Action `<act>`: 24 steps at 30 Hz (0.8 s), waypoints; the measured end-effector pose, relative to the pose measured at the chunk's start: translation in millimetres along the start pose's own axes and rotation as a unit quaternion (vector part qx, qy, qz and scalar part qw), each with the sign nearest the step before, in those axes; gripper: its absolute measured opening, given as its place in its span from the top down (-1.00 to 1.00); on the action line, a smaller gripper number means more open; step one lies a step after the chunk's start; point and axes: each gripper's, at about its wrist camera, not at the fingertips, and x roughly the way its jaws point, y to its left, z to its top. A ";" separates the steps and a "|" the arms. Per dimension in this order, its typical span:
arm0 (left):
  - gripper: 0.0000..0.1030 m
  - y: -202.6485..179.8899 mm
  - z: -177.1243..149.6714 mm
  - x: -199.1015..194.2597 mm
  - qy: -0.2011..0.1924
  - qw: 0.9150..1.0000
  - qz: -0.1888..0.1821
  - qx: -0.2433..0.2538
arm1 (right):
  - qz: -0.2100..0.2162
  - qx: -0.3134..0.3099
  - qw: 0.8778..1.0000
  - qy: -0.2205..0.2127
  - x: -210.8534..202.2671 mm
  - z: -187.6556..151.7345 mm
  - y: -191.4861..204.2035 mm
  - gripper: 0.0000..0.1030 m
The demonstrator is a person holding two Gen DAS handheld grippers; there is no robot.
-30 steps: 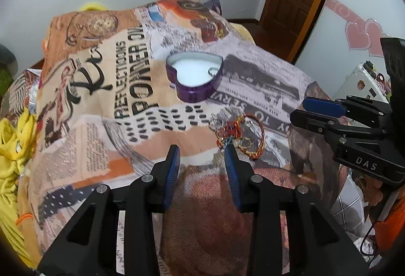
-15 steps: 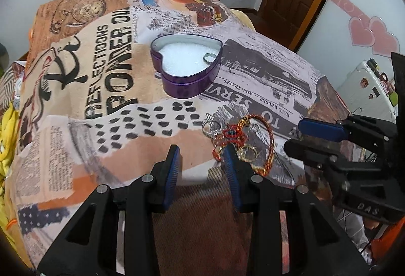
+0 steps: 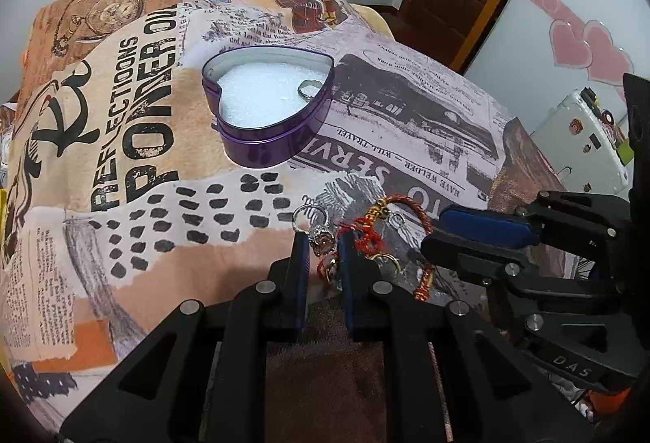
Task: Organize jewelry
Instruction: 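Grasp a stone-set ring with the left tool while the right tool grasps a silver ring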
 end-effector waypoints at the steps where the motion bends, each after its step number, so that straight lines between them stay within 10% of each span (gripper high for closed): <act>1: 0.74 0.9 0.3 1.5 0.001 1.000 0.000 -0.002 | 0.002 -0.001 1.000 0.001 0.8 -0.1 0.4 0.72; 24: 0.80 13.4 -11.0 -20.6 -0.040 0.999 0.022 -0.020 | -0.040 -0.049 0.998 0.015 23.7 6.7 11.8 0.73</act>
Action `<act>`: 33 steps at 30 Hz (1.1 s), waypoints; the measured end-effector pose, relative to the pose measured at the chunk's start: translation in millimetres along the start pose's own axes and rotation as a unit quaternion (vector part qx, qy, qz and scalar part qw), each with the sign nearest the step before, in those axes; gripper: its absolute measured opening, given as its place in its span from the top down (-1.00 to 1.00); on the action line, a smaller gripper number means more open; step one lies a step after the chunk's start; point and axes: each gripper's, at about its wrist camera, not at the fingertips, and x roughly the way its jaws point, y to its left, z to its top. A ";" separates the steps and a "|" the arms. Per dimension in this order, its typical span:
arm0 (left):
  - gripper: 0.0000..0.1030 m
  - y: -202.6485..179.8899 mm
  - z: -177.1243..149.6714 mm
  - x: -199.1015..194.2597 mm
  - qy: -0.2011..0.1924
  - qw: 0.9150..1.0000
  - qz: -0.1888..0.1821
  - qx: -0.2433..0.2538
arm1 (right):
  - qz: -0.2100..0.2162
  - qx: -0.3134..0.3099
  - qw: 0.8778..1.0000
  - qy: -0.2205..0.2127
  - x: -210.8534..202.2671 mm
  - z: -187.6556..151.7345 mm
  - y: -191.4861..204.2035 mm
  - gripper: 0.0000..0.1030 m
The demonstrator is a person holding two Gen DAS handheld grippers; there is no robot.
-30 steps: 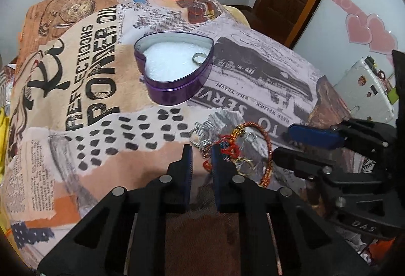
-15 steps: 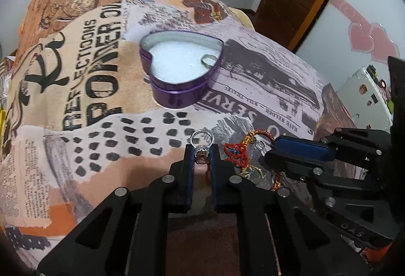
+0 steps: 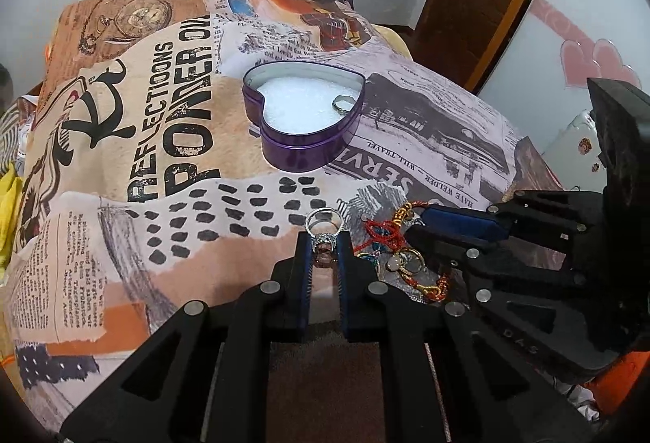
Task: Organize jewelry
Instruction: 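Grasp a stone-set ring with the left tool while the right tool grasps a silver ring, then lower both held rings into the heart tin and open both tools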
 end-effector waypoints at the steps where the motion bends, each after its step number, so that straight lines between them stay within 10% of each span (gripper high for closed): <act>1: 0.80 -0.8 0.2 -0.5 -0.001 1.000 0.000 0.000 | -0.002 -0.002 1.000 -0.001 -0.4 -0.2 0.6 0.83; 33: 0.80 -3.8 49.1 -65.2 -0.098 0.995 0.030 0.006 | -0.010 0.030 0.992 -0.119 -74.0 42.5 -14.3 0.83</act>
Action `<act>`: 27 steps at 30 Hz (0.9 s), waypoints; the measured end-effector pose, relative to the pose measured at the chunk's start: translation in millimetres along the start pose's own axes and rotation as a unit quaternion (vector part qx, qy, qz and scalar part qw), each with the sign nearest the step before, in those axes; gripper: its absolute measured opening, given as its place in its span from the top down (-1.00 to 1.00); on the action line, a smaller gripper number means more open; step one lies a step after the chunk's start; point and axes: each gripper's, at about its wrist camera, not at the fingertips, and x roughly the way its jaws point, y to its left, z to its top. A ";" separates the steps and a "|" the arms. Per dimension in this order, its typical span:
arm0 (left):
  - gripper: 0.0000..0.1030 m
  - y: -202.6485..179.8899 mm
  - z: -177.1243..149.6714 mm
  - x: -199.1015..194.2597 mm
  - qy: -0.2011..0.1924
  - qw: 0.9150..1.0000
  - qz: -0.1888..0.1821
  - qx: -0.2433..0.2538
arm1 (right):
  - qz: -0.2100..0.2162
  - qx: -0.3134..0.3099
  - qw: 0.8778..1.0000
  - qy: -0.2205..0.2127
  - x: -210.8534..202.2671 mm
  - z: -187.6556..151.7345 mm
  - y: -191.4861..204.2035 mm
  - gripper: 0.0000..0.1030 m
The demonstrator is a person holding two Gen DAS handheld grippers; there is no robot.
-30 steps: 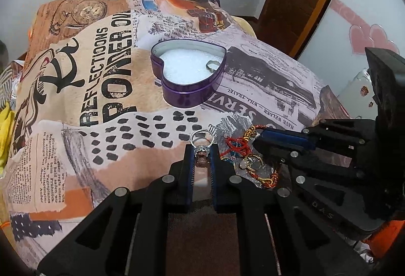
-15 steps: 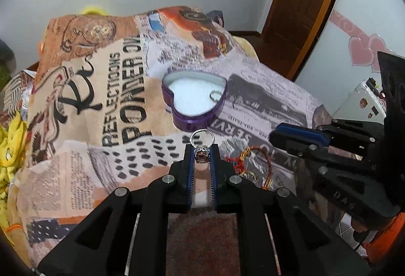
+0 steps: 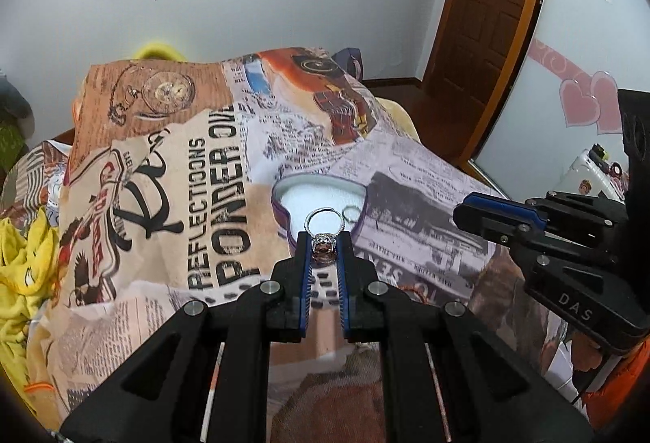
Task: Organize jewelry
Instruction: 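Lower both held rings into the heart tin and open both tools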
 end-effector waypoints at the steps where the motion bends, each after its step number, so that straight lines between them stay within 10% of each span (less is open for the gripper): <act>1: 0.80 0.4 2.6 0.8 -0.002 1.000 0.001 0.001 | 0.000 -0.002 1.000 -0.002 1.4 2.9 0.4 0.83; 27: 0.80 15.6 23.6 74.1 0.040 0.999 0.000 -0.016 | 0.042 0.018 0.998 0.033 75.9 36.1 -16.2 0.83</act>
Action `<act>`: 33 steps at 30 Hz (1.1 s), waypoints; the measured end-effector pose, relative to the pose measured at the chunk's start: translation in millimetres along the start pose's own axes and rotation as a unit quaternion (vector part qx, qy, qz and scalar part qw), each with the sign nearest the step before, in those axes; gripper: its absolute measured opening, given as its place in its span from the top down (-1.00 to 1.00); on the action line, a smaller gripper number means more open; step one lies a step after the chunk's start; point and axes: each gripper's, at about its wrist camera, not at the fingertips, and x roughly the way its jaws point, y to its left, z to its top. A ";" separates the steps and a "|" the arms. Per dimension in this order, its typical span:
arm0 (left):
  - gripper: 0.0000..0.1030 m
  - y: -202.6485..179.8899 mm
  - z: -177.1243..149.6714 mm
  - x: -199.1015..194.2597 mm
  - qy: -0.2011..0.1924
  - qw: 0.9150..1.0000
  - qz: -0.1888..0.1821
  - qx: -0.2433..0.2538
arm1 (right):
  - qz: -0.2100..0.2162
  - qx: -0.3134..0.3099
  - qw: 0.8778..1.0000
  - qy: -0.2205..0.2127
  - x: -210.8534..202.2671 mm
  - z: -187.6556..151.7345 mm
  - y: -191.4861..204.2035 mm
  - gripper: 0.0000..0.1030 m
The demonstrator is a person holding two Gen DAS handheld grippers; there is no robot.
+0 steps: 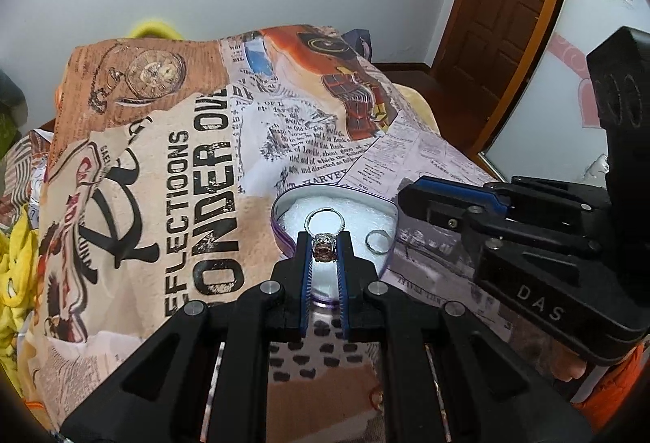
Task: Organize jewelry
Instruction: 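Lower both held rings into the heart tin and open both tools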
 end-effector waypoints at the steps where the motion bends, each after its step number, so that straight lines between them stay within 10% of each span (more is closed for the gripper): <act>1: 0.80 0.4 1.2 4.2 0.002 1.000 -0.001 -0.001 | 0.001 0.002 1.000 0.004 2.3 0.3 -1.2 0.83; 33: 0.79 14.8 4.9 9.1 0.003 1.000 0.016 -0.001 | 0.022 0.004 0.998 0.065 40.5 5.1 -6.6 0.83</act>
